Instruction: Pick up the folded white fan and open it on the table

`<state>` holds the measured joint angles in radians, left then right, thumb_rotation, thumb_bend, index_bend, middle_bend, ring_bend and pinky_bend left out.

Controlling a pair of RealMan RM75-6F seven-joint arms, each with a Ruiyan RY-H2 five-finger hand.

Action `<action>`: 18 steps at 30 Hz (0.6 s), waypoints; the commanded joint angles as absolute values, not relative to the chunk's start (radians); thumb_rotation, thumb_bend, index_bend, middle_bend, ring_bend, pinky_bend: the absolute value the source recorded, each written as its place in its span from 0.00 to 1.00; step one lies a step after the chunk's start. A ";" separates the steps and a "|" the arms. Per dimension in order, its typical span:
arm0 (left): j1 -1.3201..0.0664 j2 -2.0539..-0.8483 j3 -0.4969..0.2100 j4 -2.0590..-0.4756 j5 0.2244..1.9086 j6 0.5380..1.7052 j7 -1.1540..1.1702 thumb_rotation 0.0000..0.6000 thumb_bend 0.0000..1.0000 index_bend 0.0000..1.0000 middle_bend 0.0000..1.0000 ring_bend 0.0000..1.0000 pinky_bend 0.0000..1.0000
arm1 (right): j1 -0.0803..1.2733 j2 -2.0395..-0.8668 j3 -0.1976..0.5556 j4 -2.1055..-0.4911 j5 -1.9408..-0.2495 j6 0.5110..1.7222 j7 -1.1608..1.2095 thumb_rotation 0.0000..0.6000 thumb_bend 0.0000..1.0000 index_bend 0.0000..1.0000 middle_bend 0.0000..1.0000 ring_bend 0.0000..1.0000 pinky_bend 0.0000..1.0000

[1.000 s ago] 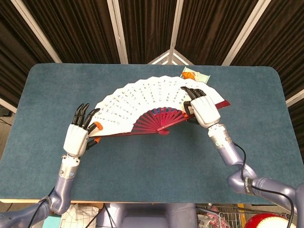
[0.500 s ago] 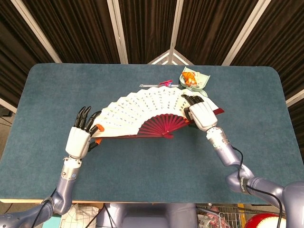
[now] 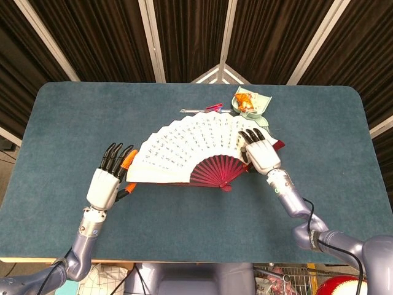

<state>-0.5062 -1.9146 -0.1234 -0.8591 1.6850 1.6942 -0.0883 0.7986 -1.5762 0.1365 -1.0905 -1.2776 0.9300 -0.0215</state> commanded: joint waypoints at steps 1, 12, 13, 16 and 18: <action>-0.503 -1.904 -0.122 -0.879 1.685 1.698 -0.082 1.00 0.46 0.07 0.06 0.00 0.03 | 0.790 -1.570 0.141 -1.095 -1.277 0.939 -0.038 1.00 0.30 0.07 0.11 0.05 0.05; -0.494 -1.885 -0.123 -0.931 1.663 1.679 -0.086 1.00 0.46 0.07 0.06 0.00 0.03 | 0.761 -1.550 0.161 -1.112 -1.287 0.977 -0.017 1.00 0.27 0.00 0.11 0.05 0.05; -0.493 -1.882 -0.124 -0.938 1.662 1.680 -0.085 1.00 0.46 0.07 0.06 0.00 0.03 | 0.760 -1.548 0.161 -1.113 -1.285 0.976 -0.029 1.00 0.27 0.00 0.11 0.05 0.05; -0.488 -1.857 -0.137 -0.976 1.659 1.698 -0.070 1.00 0.46 0.07 0.06 0.00 0.03 | 0.744 -1.539 0.155 -1.100 -1.271 0.980 -0.082 1.00 0.27 0.00 0.11 0.05 0.05; -0.485 -1.842 -0.137 -0.996 1.659 1.699 -0.061 1.00 0.46 0.07 0.06 0.00 0.03 | 0.735 -1.537 0.154 -1.101 -1.272 0.986 -0.078 1.00 0.27 0.00 0.11 0.05 0.05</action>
<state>-0.4884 -1.8547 -0.1342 -0.9805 1.6598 1.6963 -0.0702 0.7444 -1.5416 0.1561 -1.1034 -1.2749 0.9806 -0.0786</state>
